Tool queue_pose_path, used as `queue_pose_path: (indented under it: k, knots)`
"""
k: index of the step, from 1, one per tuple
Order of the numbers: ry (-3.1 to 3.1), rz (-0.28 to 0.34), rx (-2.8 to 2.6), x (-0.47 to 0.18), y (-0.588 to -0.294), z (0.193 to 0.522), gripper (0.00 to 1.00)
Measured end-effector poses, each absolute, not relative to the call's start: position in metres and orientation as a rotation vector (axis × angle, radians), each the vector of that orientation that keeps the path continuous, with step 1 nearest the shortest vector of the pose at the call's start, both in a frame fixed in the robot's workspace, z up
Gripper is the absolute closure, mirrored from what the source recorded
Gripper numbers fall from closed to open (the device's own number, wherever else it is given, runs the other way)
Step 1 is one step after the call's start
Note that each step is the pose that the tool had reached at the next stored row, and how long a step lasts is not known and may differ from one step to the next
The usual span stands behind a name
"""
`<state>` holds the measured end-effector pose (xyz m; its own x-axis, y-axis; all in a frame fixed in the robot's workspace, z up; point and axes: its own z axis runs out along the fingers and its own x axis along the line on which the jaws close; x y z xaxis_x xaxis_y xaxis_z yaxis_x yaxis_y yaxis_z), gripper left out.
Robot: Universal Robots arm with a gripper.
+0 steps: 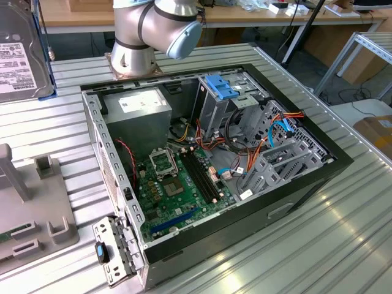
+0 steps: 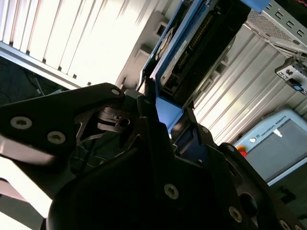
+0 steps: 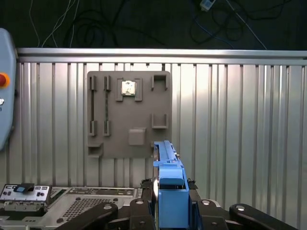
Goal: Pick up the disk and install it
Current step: 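Pick up the disk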
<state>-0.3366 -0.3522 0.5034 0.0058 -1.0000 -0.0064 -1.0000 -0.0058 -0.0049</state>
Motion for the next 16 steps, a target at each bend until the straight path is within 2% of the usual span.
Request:
queue_pose_path:
  k: [4,16]
  knots:
    - [2.209,0.002,-2.222,-0.312,-0.352,0.503,0.63]
    - [2.209,0.002,-2.222,-0.299,-0.352,0.503,0.63]
